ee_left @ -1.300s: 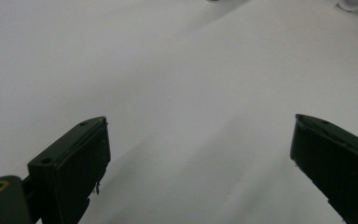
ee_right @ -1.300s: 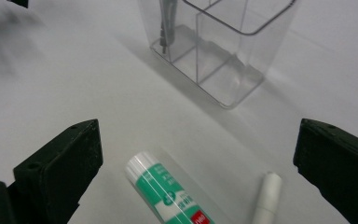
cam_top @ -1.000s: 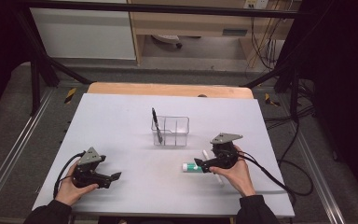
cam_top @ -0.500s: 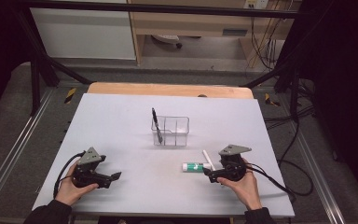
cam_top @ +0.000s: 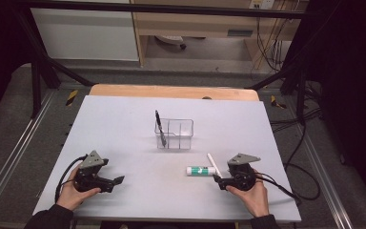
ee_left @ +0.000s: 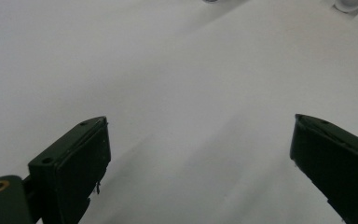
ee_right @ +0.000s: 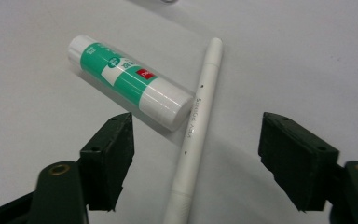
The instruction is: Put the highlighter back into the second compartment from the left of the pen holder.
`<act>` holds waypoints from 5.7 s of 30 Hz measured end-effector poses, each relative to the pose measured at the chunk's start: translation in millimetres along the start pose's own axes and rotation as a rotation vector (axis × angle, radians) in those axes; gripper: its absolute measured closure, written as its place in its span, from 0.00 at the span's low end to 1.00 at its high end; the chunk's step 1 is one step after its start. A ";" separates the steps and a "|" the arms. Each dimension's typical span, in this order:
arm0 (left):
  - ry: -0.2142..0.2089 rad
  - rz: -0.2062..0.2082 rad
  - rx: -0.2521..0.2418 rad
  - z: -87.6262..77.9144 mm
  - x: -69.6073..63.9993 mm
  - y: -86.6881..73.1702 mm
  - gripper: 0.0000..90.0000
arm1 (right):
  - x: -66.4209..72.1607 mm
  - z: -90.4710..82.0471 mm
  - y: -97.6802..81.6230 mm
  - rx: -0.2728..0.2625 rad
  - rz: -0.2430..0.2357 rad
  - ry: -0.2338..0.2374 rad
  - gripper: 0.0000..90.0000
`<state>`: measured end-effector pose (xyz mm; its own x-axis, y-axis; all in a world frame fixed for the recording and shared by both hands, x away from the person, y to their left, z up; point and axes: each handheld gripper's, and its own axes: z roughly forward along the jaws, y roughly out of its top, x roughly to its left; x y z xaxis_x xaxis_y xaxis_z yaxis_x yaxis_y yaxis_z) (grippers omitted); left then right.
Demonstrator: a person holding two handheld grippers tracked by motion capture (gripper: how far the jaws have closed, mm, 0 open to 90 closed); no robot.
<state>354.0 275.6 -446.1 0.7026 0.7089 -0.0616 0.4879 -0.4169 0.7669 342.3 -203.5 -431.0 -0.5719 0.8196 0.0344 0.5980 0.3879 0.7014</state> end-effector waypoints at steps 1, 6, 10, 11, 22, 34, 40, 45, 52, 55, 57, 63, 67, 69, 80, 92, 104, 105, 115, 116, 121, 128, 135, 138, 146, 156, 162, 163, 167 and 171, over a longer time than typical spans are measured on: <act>0.000 -0.001 -0.001 -0.1 0.0 0.0 0.06 | -0.1 -0.1 -1.4 0.004 0.001 -0.002 0.37; 0.001 -0.001 0.000 -0.2 -0.4 0.2 0.06 | 0.5 0.6 -7.8 0.003 0.027 -0.006 0.49; 0.004 0.001 0.003 -0.3 -0.9 0.3 0.06 | 1.5 2.5 -10.7 0.017 0.030 -0.010 0.58; 0.006 -0.001 0.001 -0.3 -0.8 0.5 0.06 | 2.1 2.6 -10.9 0.022 0.041 -0.005 0.59; 0.007 0.001 0.006 1.3 -2.0 1.2 0.06 | 1.1 3.0 -15.9 0.027 0.071 0.011 0.76; 0.005 0.002 0.006 1.4 -2.5 1.2 0.06 | 3.0 6.1 -17.3 0.038 0.083 -0.005 0.85; 0.004 0.005 0.008 1.9 -3.3 1.4 0.06 | 2.1 5.7 -17.5 0.038 0.127 -0.015 0.87; 0.003 0.006 0.008 1.8 -3.5 1.5 0.06 | 1.9 5.6 -16.9 0.037 0.149 -0.021 0.87; 0.004 0.007 0.007 1.5 -3.5 1.7 0.06 | -1.3 0.3 -14.8 0.006 0.137 -0.037 0.87; 0.003 0.007 0.007 1.5 -3.4 1.8 0.06 | -3.2 -2.6 -13.6 -0.008 0.125 -0.038 0.87; 0.003 0.007 0.006 1.4 -3.4 1.9 0.06 | -5.0 -4.9 -12.3 -0.016 0.117 -0.032 0.87; 0.003 0.011 0.006 1.8 -4.7 2.4 0.06 | -10.2 -12.9 -7.7 -0.037 0.087 0.000 0.87; 0.001 0.016 0.005 2.2 -5.8 3.2 0.06 | -9.2 -16.2 -1.2 -0.046 0.043 0.047 0.87; 0.000 0.020 0.006 2.3 -6.6 3.6 0.06 | -7.3 -16.7 3.1 -0.053 0.009 0.064 0.88; -0.007 0.045 0.007 2.8 -10.4 5.5 0.06 | 6.7 -12.0 24.7 -0.049 -0.093 0.155 0.87; -0.006 0.099 0.021 7.2 -19.1 10.8 0.06 | 18.8 4.6 45.1 0.008 -0.185 0.270 0.87; 0.001 0.197 0.023 15.0 -34.9 24.3 0.06 | 30.4 17.5 58.8 0.071 -0.251 0.335 0.87; 0.002 0.209 0.021 15.5 -36.7 25.6 0.06 | 31.3 17.4 59.5 0.072 -0.251 0.340 0.87; 0.015 0.346 0.007 20.4 -52.9 39.4 0.07 | 39.1 16.8 67.5 0.108 -0.276 0.364 0.87; 0.018 0.363 0.009 21.2 -54.5 40.8 0.07 | 40.0 16.7 68.2 0.112 -0.277 0.368 0.88; 0.026 0.436 0.017 25.4 -63.2 47.2 0.07 | 44.3 15.8 73.2 0.126 -0.290 0.375 0.88; 0.021 0.549 0.024 31.8 -76.3 54.6 0.07 | 50.3 15.8 79.9 0.152 -0.304 0.384 0.88; 0.013 0.635 0.024 36.6 -88.0 63.8 0.08 | 56.9 17.4 86.9 0.175 -0.321 0.393 0.87; 0.013 0.672 0.021 38.5 -94.1 68.1 0.08 | 59.3 18.2 89.5 0.184 -0.325 0.398 0.88; 0.016 0.787 0.040 47.7 -112.4 79.1 0.14 | 67.1 18.3 97.3 0.209 -0.327 0.406 0.88; 0.036 0.943 0.024 61.9 -131.0 83.7 0.30 | 76.9 22.5 103.9 0.234 -0.325 0.427 0.88; 0.043 0.998 -0.015 67.7 -137.6 84.8 0.43 | 80.3 25.6 107.1 0.246 -0.309 0.435 0.88; 0.046 1.005 -0.021 68.7 -138.4 84.5 0.45 | 80.3 25.9 107.2 0.250 -0.308 0.437 0.88; 0.061 1.049 -0.038 70.2 -140.5 84.1 0.56 | 80.7 25.3 106.8 0.254 -0.303 0.438 0.88; 0.066 1.092 -0.054 72.1 -143.7 83.1 0.64 | 80.4 24.9 107.3 0.252 -0.292 0.434 0.88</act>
<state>330.9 98.1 -419.5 0.7127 0.0024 0.7014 -0.4056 -0.8145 0.4149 374.4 -85.5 -370.7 -0.8791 0.4366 0.1912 0.4661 0.7039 0.5359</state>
